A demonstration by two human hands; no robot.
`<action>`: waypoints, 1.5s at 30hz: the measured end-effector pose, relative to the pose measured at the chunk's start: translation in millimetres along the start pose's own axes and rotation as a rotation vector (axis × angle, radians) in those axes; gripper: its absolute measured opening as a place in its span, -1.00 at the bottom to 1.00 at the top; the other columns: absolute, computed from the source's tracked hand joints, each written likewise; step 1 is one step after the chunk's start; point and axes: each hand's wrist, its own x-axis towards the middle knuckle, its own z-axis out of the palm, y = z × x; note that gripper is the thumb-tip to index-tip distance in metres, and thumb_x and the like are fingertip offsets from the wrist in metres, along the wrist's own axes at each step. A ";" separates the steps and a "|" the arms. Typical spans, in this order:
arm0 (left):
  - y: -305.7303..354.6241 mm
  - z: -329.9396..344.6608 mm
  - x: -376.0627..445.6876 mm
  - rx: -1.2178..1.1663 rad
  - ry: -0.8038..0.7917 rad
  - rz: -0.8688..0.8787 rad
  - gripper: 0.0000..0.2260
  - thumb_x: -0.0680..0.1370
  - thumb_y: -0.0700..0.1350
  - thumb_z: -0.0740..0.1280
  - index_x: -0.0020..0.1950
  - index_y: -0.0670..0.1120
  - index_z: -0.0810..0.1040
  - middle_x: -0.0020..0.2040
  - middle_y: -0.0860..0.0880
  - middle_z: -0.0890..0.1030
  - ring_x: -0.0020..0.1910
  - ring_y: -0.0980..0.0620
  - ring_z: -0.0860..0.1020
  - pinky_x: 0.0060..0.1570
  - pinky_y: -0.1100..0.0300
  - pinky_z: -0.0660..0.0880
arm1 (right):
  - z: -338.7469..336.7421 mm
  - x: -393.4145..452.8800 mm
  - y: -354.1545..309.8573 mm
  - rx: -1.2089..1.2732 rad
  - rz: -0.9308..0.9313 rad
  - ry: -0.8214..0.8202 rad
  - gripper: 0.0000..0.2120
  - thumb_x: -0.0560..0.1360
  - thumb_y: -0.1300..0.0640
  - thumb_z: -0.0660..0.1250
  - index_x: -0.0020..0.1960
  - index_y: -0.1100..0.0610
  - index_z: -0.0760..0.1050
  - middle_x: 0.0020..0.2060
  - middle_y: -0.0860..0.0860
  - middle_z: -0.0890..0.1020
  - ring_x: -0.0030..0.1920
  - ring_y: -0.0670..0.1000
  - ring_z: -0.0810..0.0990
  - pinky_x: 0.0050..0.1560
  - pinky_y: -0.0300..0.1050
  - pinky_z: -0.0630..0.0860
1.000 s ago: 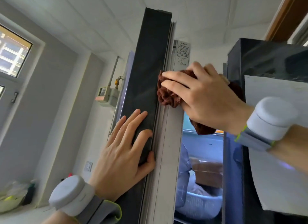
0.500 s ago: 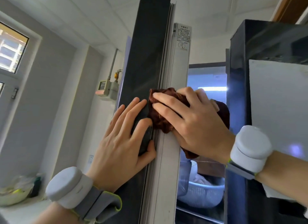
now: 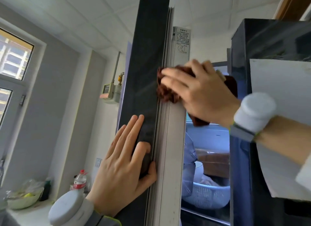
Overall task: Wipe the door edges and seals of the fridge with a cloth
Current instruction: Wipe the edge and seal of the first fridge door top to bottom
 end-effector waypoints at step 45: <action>14.8 -1.8 -29.0 0.025 -0.066 -0.008 -0.55 0.43 0.06 0.27 0.23 -0.16 0.37 0.45 -0.27 0.22 0.48 -0.18 0.14 0.43 -0.06 0.13 | -33.8 -92.3 -122.0 0.320 0.152 -0.107 -0.66 0.53 0.11 0.15 0.29 0.10 0.41 0.32 0.03 0.47 0.09 0.19 0.40 -0.02 0.09 0.34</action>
